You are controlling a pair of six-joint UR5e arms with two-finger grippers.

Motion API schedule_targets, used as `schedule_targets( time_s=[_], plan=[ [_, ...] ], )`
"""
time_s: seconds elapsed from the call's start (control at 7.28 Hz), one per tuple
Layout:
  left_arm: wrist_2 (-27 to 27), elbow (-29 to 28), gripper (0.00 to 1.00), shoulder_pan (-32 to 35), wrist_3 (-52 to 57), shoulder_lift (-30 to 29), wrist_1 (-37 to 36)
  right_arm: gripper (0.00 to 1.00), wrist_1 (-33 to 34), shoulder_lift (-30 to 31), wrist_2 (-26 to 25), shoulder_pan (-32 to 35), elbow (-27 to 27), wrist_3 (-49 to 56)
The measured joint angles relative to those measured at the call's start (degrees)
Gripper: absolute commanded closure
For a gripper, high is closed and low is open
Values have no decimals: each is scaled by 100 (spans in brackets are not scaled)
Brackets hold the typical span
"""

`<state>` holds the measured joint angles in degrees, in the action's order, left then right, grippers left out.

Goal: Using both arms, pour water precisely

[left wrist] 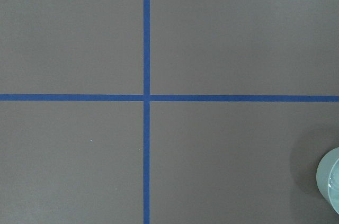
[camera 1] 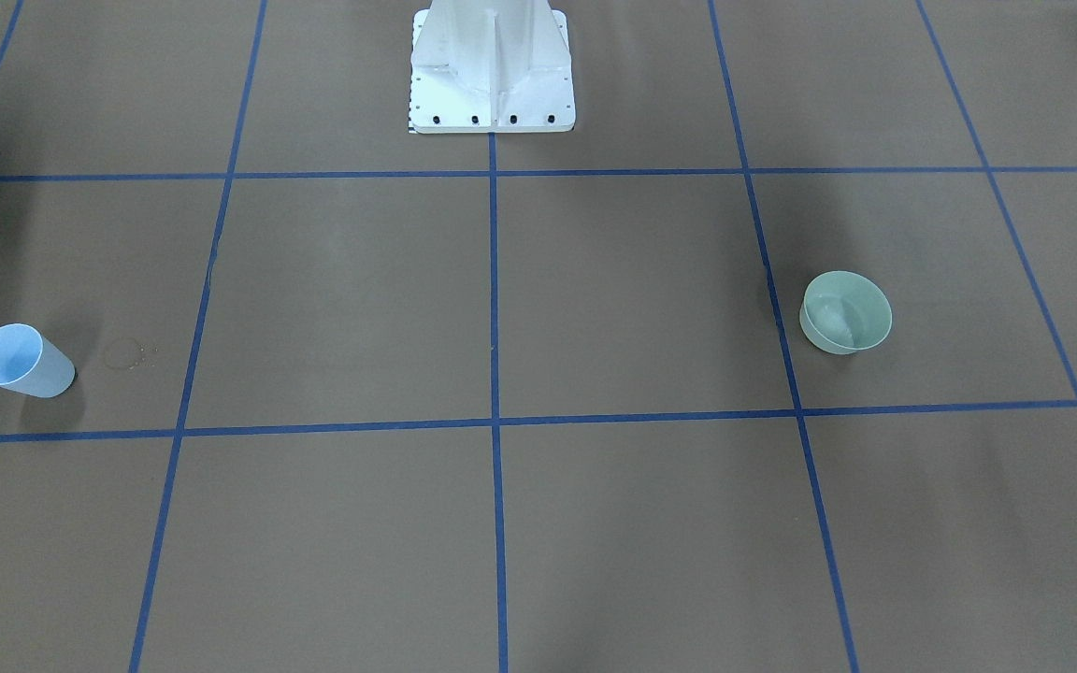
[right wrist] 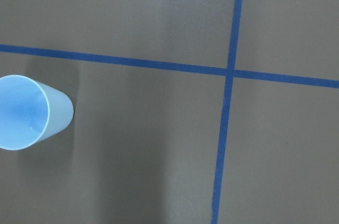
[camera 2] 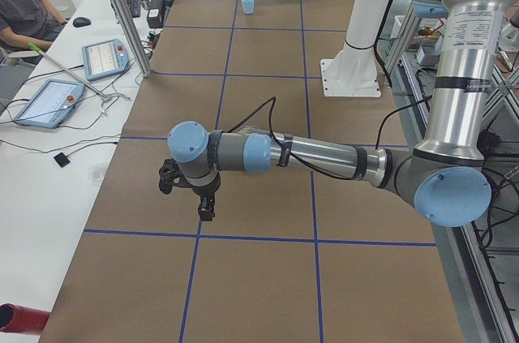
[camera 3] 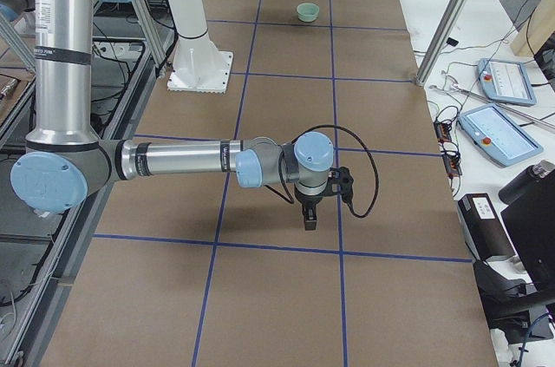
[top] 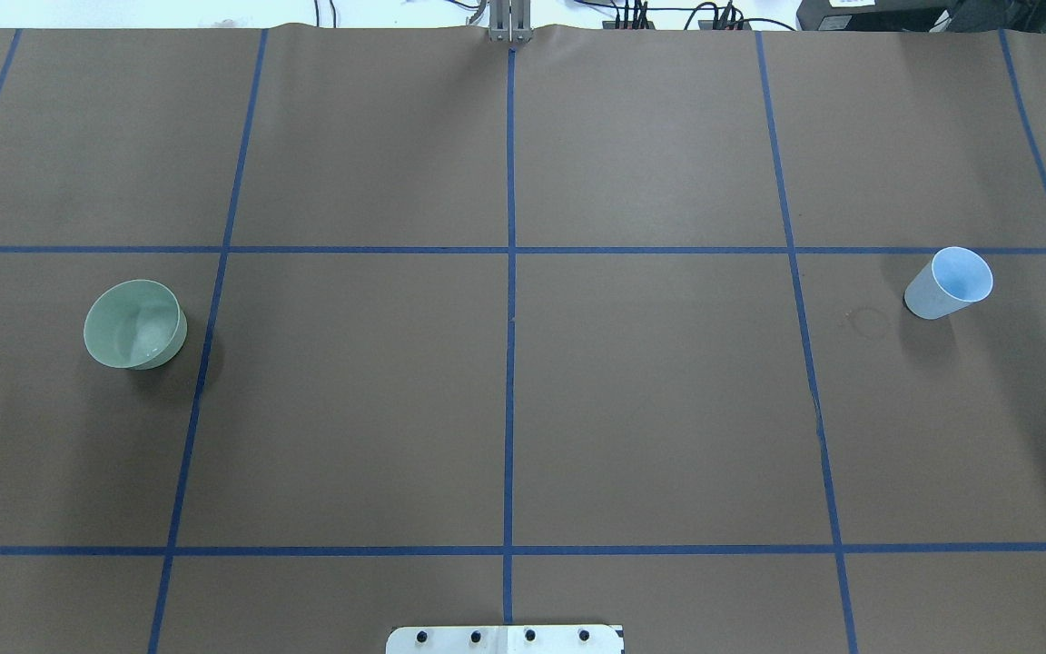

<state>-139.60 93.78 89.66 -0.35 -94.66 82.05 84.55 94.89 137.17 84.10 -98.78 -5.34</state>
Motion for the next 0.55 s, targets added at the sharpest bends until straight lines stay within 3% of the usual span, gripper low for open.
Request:
schedule_targets(
  time_s=[0.55],
  plan=[
    [-13, 229, 0, -1, -3, 262, 314, 0, -8, 33, 30, 1, -21, 8]
  ],
)
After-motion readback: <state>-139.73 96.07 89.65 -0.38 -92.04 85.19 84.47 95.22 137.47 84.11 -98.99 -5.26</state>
